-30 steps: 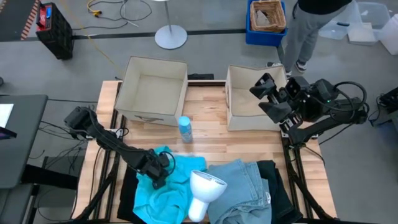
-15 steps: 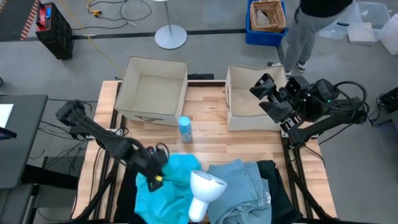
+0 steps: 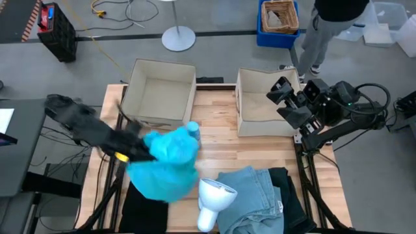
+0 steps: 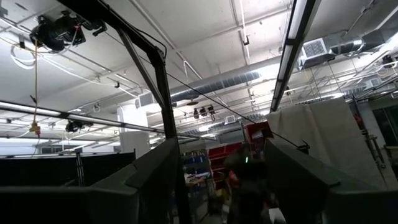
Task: Sort clothes
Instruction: Put the blue shorts into the right laundry organizer
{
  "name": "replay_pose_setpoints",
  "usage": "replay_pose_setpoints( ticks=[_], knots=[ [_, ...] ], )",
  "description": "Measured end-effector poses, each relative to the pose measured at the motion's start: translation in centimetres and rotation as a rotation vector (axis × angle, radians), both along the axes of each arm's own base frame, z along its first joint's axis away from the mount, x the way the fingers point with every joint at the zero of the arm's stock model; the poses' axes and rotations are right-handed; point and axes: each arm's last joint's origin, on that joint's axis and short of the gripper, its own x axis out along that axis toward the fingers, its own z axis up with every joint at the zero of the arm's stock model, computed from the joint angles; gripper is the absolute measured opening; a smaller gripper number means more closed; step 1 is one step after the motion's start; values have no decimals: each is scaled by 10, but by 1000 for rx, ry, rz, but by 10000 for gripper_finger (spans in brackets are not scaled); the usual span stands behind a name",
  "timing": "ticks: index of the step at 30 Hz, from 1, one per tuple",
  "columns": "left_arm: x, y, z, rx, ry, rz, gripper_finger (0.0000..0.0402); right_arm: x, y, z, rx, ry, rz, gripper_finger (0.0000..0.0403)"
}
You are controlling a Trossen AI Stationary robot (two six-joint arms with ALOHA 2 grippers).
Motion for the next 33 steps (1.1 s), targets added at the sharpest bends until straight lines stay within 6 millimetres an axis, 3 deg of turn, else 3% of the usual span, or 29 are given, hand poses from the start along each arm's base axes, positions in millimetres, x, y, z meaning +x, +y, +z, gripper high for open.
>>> replay_pose_setpoints(
  ticks=[7,13,23,33],
  knots=[
    [-14,32,65,124,-426,218,13,-18,3,3,-5,8,38,260],
    [4,47,93,245,-696,384,15,-39,3,11,9,-63,65,260],
    [82,87,91,189,-875,476,17,-67,0,21,27,-170,90,260],
    [174,146,54,-27,-952,416,17,-69,0,21,8,-173,80,260]
  ],
)
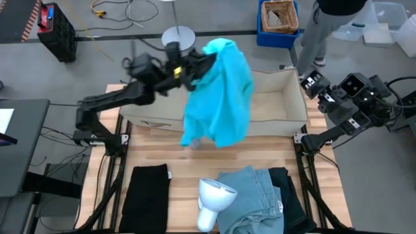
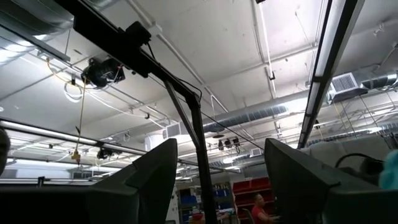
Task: Sort clothes
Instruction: Put the blue shorts into the right laundry organizer
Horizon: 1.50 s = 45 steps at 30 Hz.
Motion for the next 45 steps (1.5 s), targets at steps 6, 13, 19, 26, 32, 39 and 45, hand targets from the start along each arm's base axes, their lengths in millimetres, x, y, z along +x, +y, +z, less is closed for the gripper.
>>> replay_pose_setpoints(
  ticks=[6,13,19,26,32,39,45],
  knots=[
    [42,23,-5,-8,-76,-50,17,1,0,-1,-4,14,0,260],
    [72,44,8,36,-186,-35,18,3,1,-3,-11,40,0,260],
    [87,65,-12,-43,-297,11,18,5,1,-5,-18,65,0,260],
    [95,72,-23,-60,-292,23,18,5,1,-5,-17,64,1,260],
    [94,72,-21,-59,-297,100,18,5,1,-5,-19,69,0,260],
    [109,67,-35,-69,-92,121,18,6,2,-6,-22,82,0,260],
    [122,63,-52,-68,125,172,18,6,2,-6,-22,83,0,260]
  ],
)
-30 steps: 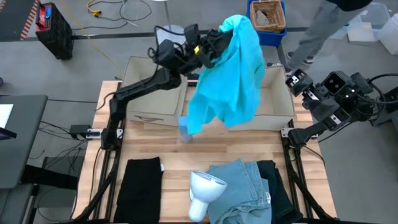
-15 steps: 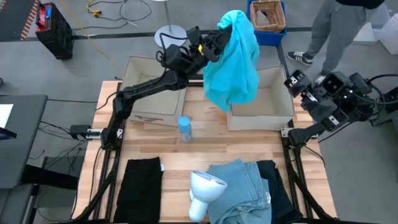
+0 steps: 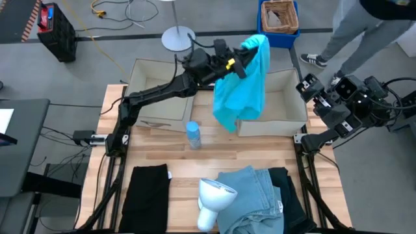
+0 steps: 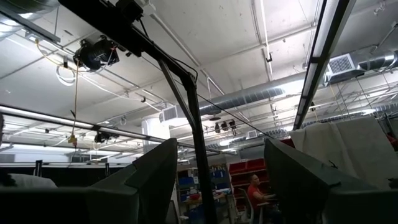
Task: Sort clothes
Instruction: Put the blue shorts into the right laundry organizer
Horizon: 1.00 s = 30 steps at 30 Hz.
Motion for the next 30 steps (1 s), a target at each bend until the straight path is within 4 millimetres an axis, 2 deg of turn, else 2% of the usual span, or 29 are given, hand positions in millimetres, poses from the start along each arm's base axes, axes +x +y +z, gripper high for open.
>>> replay_pose_setpoints(
  ticks=[5,8,14,19,30],
  knots=[
    [6,-3,-11,-35,110,7,18,0,0,0,-1,2,0,260],
    [16,-5,-24,-49,150,-8,18,0,0,-1,-2,7,-1,260],
    [44,-10,-65,-160,271,-110,18,1,0,-1,-6,16,-4,260],
    [59,-15,-89,-195,318,-158,18,1,0,-2,-5,20,-2,260],
    [60,-18,-117,-145,620,-128,18,2,0,-2,-17,24,-11,260]
  ],
)
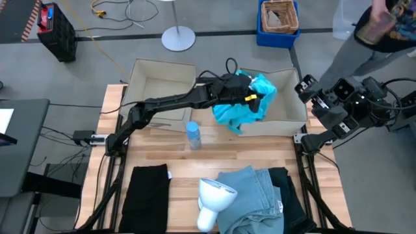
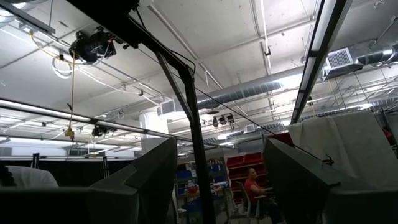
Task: Sort clothes
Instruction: Put the blue shorts into the right laundry organizer
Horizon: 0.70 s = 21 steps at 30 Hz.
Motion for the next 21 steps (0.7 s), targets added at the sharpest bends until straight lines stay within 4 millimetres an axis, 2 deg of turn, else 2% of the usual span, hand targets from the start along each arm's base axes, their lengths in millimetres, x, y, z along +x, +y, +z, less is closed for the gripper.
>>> replay_pose_setpoints(
  ticks=[12,16,21],
  knots=[
    [0,-4,-3,51,45,-48,27,2,0,-2,-17,26,-7,260],
    [1,-4,2,67,-11,-61,66,2,0,-2,-16,25,-7,260],
    [2,-4,6,72,-50,-61,140,2,0,-2,-16,25,-7,260]
  ],
)
